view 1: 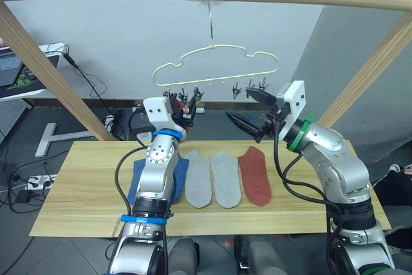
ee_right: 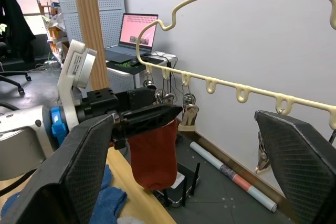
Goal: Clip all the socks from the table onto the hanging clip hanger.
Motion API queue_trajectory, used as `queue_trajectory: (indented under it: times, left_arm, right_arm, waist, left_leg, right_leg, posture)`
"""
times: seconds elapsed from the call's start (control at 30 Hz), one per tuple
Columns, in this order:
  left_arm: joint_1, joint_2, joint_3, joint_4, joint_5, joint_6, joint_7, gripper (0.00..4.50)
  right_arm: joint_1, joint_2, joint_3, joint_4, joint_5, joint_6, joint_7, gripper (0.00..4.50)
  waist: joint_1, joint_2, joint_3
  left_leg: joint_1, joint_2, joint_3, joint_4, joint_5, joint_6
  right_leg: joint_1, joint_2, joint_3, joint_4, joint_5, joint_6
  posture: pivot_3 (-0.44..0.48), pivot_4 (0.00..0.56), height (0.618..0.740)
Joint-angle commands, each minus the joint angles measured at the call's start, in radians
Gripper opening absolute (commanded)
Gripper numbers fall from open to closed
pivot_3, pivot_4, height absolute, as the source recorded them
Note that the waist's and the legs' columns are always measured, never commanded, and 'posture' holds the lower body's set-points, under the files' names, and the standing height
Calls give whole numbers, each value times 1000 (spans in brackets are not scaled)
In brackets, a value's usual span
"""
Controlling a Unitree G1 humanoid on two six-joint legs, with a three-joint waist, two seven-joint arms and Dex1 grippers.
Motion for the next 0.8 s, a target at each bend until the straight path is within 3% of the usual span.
queue_trajectory:
  times: [0.03, 0.1, 0.2, 0.8]
  left_arm:
    - [-21, 4, 1, 1, 12, -34, 2, 2854]
    - [-23, 4, 1, 4, 12, -38, 2, 2854]
    - [-23, 1, 1, 4, 11, -39, 2, 2279]
    - [-40, 6, 12, 14, 13, -52, 9, 2279]
  right_arm:
    - [-23, 0, -17, -31, 22, -3, -12, 4500]
    - [-21, -2, -17, -33, 24, -3, -14, 4500]
    - [-19, -3, -18, -35, 24, -2, -17, 4500]
    - [-22, -3, -15, -36, 29, 2, -27, 4500]
  waist:
    - [0, 0, 0]
    - [0, 0, 0]
    - [0, 0, 0]
    - [-1, 0, 0]
  left_leg:
    - [0, 0, 0, 0, 0, 0]
    - [0, 0, 0, 0, 0, 0]
    - [0, 0, 0, 0, 0, 0]
    - [0, 0, 0, 0, 0, 0]
  right_leg:
    - [0, 0, 0, 0, 0, 0]
    - [0, 0, 0, 0, 0, 0]
    - [0, 0, 0, 0, 0, 0]
    - [0, 0, 0, 0, 0, 0]
  posture:
    - [-30, 188, 740]
    - [-31, 191, 740]
    - [-31, 192, 740]
    - [-31, 196, 740]
